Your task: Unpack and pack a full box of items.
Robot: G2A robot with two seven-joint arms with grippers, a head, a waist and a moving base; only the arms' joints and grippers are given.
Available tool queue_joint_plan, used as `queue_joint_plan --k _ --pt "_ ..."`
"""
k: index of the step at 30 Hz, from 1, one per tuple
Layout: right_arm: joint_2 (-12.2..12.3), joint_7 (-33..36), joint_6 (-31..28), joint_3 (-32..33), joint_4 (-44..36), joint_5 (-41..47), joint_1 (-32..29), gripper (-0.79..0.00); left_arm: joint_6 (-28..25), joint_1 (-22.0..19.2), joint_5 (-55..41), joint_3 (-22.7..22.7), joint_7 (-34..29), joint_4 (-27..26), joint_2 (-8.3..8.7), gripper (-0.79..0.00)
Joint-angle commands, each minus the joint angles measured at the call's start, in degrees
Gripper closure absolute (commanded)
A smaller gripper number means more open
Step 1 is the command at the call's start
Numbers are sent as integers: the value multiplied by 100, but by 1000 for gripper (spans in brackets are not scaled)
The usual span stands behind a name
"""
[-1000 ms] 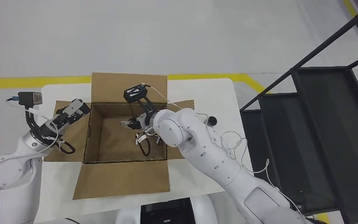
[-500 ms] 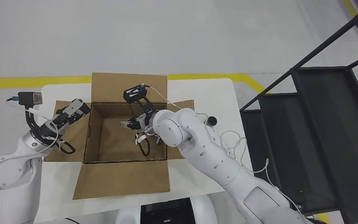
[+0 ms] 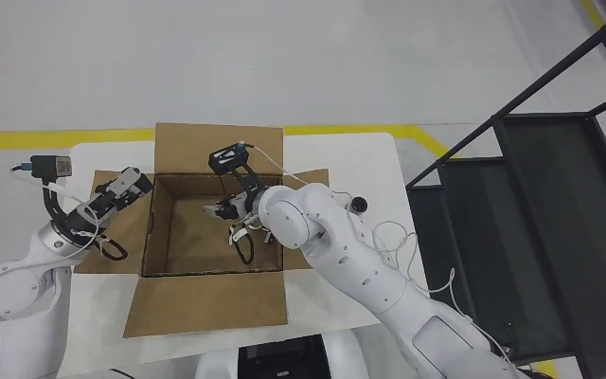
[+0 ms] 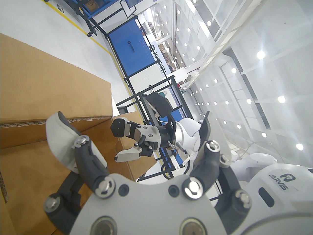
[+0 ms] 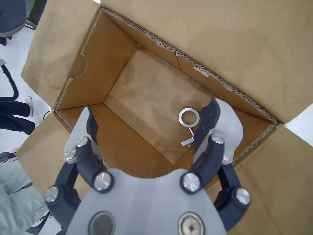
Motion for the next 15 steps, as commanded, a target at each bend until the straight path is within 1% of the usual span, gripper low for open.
queue_joint_plan --k 1,6,8,11,15 --pt "0 0 0 0 0 0 0 -785 0 0 0 0 0 0 0 -785" --pt "0 0 0 0 0 0 0 -785 0 0 0 0 0 0 0 -785" --pt "-5 -105 -141 -49 53 59 -47 -785 0 0 0 0 0 0 0 -785" --pt "-28 36 -333 -185 236 95 45 -785 0 0 0 0 0 0 0 -785" --pt "-93 120 -374 -428 661 85 195 -785 0 0 0 0 0 0 0 -785"
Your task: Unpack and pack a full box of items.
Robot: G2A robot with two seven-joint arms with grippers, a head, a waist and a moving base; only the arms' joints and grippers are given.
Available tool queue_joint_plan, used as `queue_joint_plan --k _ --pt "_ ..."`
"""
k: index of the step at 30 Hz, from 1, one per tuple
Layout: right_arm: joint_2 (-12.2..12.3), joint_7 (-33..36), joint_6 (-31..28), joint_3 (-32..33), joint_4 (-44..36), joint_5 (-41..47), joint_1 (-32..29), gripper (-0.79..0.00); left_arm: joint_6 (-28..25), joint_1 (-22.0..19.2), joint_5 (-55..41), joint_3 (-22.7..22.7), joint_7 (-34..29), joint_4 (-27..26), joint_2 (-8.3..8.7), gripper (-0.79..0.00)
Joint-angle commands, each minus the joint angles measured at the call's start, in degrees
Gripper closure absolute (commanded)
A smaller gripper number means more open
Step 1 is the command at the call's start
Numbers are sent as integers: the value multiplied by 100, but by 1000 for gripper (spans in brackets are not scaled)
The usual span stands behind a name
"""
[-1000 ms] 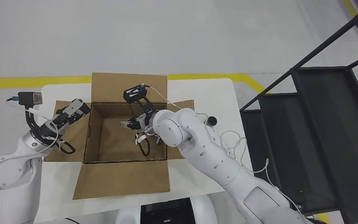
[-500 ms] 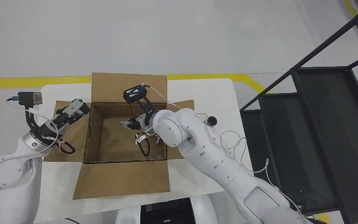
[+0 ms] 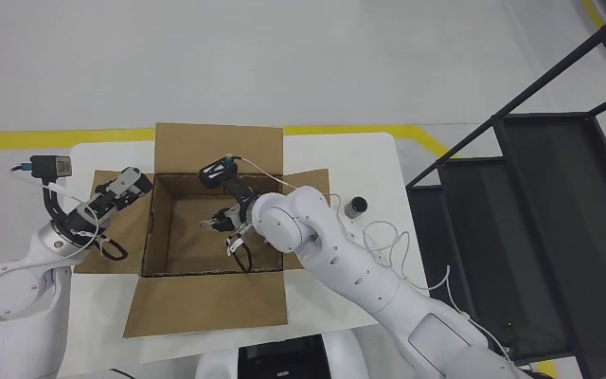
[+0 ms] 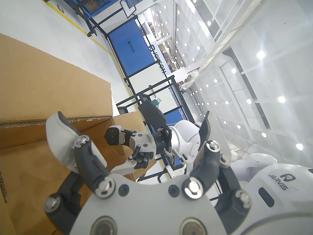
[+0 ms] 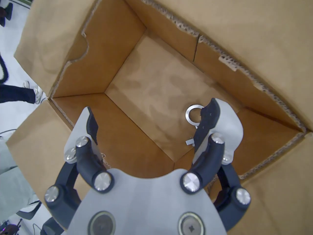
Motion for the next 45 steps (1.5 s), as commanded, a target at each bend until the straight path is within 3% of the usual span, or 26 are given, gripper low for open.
queue_joint_plan --k 1,9,17,22,45 --pt "-36 -9 17 -135 311 -62 80 -785 0 0 0 0 0 0 0 -785" --pt "-187 -119 311 -549 1236 -385 278 -785 0 0 0 0 0 0 0 -785" --pt "-166 -555 118 -522 1611 -701 139 -785 0 0 0 0 0 0 0 -785" --pt "-124 -557 -95 -234 1583 -477 125 -785 0 0 0 0 0 0 0 -785" --pt "-144 -817 -162 -325 1745 -746 15 -785 0 0 0 0 0 0 0 -785"
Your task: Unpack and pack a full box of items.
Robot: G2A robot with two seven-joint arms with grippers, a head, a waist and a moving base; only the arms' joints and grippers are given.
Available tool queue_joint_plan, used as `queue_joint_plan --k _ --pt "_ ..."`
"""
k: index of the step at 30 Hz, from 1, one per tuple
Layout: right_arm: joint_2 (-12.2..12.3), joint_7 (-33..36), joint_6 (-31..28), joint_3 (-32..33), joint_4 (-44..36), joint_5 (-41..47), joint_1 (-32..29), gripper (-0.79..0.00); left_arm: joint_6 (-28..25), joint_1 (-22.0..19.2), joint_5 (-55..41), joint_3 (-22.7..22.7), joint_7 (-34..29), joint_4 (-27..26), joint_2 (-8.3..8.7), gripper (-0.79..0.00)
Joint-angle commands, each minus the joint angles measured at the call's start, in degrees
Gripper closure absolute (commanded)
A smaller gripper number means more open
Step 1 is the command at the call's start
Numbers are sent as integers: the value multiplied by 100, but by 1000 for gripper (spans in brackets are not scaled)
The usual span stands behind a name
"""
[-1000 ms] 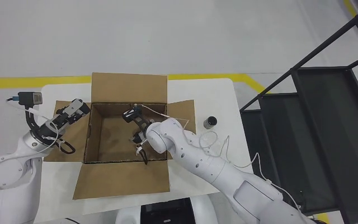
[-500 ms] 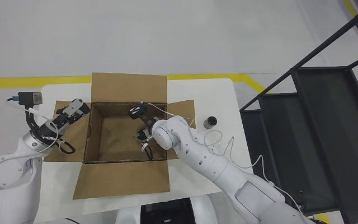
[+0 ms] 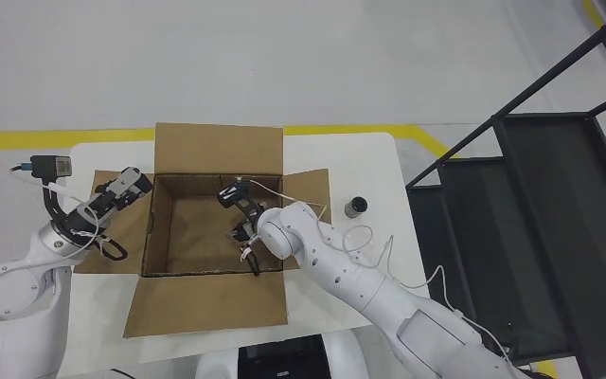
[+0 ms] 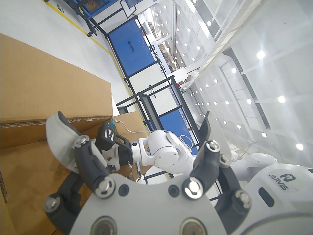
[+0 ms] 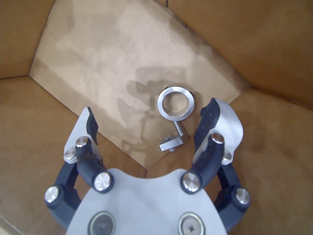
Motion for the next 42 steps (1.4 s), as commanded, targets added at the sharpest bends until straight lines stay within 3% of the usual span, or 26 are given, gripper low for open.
queue_joint_plan --k 1,8,10,11,24,42 --pt "-3 -18 44 -8 20 -98 2 -754 0 0 0 0 0 0 0 -785" --pt "-36 -1 195 -6 120 -256 40 -566 0 0 0 0 0 0 0 -785" --pt "-51 25 234 -3 136 -250 49 -428 0 0 0 0 0 0 0 -785" --pt "-58 38 268 -1 152 -257 55 -406 0 0 0 0 0 0 0 -785" --pt "-208 352 841 -389 330 -1156 206 -354 0 0 0 0 0 0 0 -785" --pt "-507 421 1092 -638 954 -1583 379 -268 0 0 0 0 0 0 0 -785"
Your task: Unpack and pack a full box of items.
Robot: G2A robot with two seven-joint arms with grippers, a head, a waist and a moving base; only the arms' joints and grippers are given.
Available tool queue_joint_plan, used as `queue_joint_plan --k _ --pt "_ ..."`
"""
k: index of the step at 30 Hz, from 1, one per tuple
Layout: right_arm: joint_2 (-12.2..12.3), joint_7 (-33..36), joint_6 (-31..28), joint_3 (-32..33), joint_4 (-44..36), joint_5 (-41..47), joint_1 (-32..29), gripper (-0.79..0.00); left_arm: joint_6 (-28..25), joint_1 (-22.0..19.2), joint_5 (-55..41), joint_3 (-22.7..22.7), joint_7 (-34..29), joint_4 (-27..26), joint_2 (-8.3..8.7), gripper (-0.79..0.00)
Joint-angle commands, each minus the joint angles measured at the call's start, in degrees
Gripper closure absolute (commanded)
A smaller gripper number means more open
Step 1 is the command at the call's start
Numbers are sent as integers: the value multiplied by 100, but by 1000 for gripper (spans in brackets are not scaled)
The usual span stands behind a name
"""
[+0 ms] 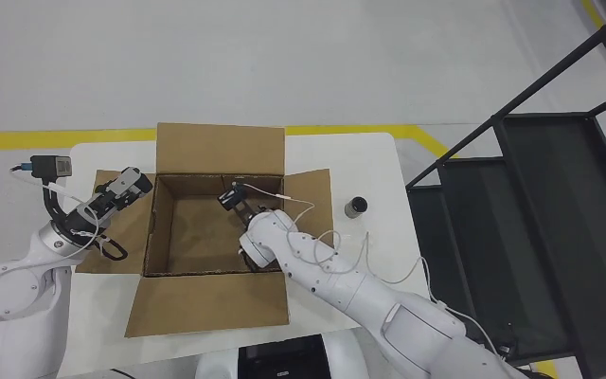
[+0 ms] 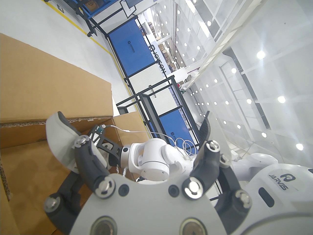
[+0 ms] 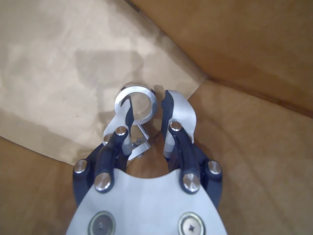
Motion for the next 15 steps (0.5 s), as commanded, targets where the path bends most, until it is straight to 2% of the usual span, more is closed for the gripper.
queue_joint_plan --k 1,12,15 --pt "-28 32 -1 10 61 19 17 -268 0 0 0 0 0 0 0 -785" --pt "-215 -98 -405 17 279 340 97 -323 0 0 0 0 0 0 0 -785" --pt "-248 -189 -648 132 225 715 52 -354 0 0 0 0 0 0 0 -785"
